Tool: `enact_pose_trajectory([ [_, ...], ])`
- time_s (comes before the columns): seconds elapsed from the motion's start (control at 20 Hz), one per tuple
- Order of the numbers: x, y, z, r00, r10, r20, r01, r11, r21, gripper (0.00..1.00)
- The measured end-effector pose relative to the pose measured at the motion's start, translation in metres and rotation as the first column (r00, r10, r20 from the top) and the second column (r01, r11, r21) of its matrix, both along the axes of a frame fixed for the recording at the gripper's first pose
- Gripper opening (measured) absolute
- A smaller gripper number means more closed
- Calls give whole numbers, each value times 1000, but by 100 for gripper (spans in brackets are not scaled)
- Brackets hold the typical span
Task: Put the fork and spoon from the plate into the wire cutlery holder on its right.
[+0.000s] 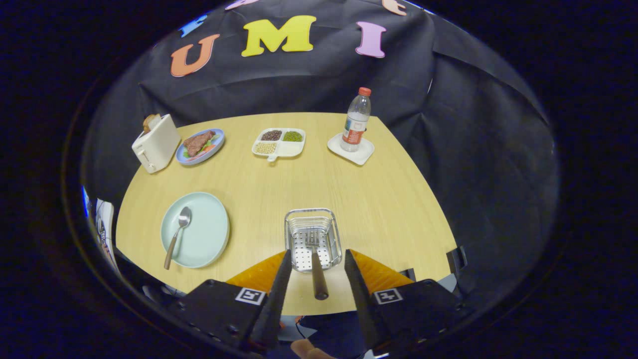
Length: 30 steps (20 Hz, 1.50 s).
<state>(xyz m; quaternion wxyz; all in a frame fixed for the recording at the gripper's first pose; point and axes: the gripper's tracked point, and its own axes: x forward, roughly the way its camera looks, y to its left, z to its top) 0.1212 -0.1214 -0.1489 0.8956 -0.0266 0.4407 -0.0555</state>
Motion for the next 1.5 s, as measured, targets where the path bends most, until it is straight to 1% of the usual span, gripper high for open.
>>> enact_pose_trajectory([
  [0.05, -1, 5, 3, 1000, -5, 2, 5, 1000, 3, 79],
  [0.15, -2, 19, 6, 1000, 0, 2, 0, 1000, 23, 89],
  [0.35, -3, 55, 12, 1000, 14, -4, -14, 998, 59, 88],
  [0.5, -3, 89, 6, 999, 49, -18, -48, 996, 72, 88],
  [0.8, -3, 170, -28, 987, 128, -95, -114, 983, 143, 88],
  [1.0, -2, 217, -51, 975, 175, -135, -151, 974, 171, 85],
  [1.2, -3, 250, -77, 961, 202, -191, -167, 969, 181, 86],
  [1.4, 0, 276, -97, 951, 206, -230, -166, 969, 181, 86],
  [1.5, 3, 286, -105, 950, 195, -244, -151, 971, 187, 86],
])
